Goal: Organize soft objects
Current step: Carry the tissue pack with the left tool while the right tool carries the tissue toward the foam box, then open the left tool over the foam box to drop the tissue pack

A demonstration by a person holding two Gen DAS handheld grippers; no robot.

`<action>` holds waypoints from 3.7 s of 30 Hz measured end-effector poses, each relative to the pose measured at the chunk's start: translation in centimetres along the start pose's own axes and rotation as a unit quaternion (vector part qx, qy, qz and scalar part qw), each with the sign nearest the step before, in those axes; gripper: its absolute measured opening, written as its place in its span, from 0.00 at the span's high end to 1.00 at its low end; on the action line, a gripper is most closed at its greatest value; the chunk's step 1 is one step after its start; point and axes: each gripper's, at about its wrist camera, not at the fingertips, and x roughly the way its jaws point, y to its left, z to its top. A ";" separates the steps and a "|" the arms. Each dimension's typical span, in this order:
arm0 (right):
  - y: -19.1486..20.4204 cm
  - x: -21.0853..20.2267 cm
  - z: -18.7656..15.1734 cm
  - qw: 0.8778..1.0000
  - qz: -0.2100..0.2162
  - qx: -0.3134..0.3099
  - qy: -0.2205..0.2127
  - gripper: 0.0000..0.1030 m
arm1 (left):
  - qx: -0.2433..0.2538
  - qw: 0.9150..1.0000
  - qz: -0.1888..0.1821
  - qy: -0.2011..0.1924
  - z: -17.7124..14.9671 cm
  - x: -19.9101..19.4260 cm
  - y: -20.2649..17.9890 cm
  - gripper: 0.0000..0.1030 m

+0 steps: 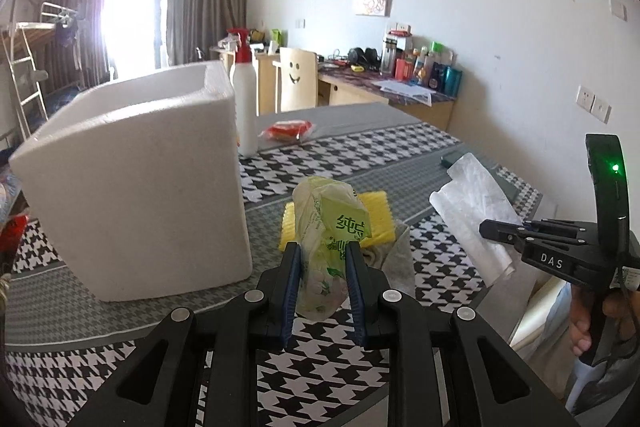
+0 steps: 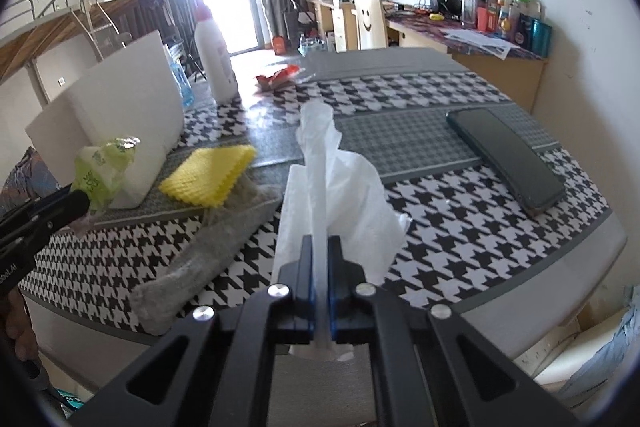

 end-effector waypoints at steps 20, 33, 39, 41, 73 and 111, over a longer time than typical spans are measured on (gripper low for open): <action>1.7 -4.0 2.7 0.997 0.026 -0.016 -0.065 0.93 | -0.001 0.999 0.008 -0.053 2.5 -3.1 -0.1 0.77; 2.7 -4.5 4.0 0.995 0.038 -0.027 -0.089 0.93 | -0.008 0.997 0.019 -0.069 3.1 -3.7 0.6 0.77; 3.1 -4.5 4.9 0.994 0.047 -0.032 -0.098 0.93 | -0.004 0.997 0.026 -0.079 3.9 -3.9 0.6 0.77; 3.2 -4.5 5.2 0.993 0.050 -0.035 -0.102 0.93 | -0.005 0.996 0.027 -0.082 4.2 -3.9 0.5 0.77; 5.3 -5.6 8.4 0.983 0.084 -0.066 -0.148 0.93 | -0.009 0.990 0.055 -0.127 7.5 -5.2 1.2 0.77; 9.9 -4.2 11.7 0.970 0.149 -0.115 -0.155 0.93 | -0.035 0.977 0.145 -0.153 9.4 -5.0 4.8 0.77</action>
